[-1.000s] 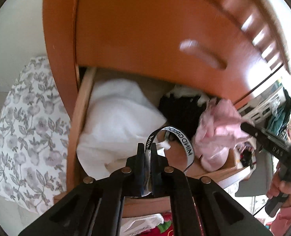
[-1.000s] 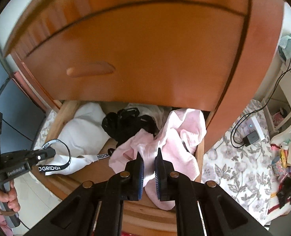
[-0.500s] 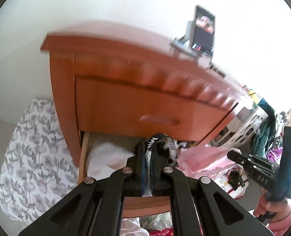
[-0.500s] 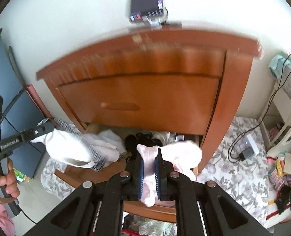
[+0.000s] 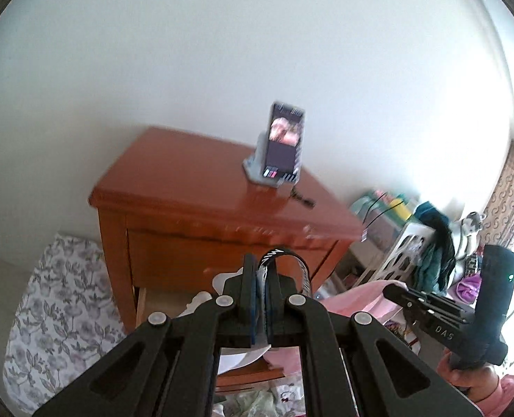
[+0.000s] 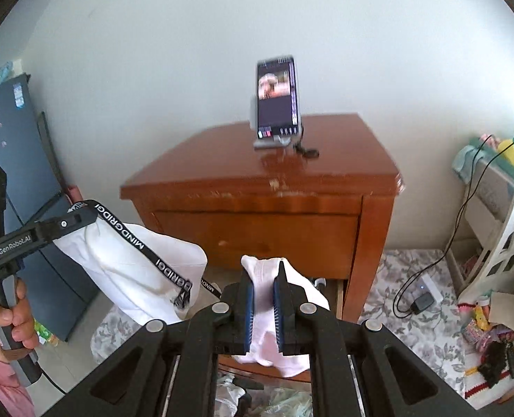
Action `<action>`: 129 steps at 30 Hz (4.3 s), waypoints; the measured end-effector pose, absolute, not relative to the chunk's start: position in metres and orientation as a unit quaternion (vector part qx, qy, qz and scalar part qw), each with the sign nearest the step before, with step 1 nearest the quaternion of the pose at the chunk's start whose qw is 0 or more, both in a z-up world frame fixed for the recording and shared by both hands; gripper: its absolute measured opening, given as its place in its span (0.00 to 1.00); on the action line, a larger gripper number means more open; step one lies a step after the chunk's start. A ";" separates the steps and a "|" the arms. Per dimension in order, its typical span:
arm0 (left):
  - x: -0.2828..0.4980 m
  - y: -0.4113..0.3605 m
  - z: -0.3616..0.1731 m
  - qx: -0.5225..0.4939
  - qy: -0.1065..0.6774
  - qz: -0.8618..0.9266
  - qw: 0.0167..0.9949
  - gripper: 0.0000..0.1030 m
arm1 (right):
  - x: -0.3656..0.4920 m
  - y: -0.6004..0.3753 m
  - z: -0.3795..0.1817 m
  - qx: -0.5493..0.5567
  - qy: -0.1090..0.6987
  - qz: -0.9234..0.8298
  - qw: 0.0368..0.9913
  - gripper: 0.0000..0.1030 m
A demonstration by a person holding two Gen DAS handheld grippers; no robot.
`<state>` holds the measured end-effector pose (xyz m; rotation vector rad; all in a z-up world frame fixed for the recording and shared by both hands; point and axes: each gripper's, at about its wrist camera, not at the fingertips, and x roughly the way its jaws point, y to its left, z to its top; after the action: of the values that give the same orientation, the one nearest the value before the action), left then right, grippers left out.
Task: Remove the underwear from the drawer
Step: 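Lift the white cloth with the left gripper while the right lifts pink cloth, then lower both held items onto the red blanket and open both grippers, then move both tools into the drawer toward the black lace and pink sock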
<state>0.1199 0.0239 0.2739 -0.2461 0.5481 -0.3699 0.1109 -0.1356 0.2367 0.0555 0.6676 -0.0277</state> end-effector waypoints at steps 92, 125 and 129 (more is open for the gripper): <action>0.052 0.013 0.025 -0.007 0.479 -0.095 0.873 0.95 | 0.046 -0.117 0.021 -0.042 0.539 -0.004 0.841 1.00; 0.123 0.024 0.087 -0.050 0.412 -0.145 0.898 0.96 | 0.097 -0.131 0.068 -0.007 0.488 0.020 0.872 1.00; 0.148 0.020 0.093 -0.046 0.421 -0.129 0.896 0.96 | 0.120 -0.137 0.074 0.002 0.483 0.018 0.875 1.00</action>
<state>0.1481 0.0200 0.0934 -0.0955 0.8733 -0.2683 0.1203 -0.1369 0.0735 0.0041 1.0090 0.0369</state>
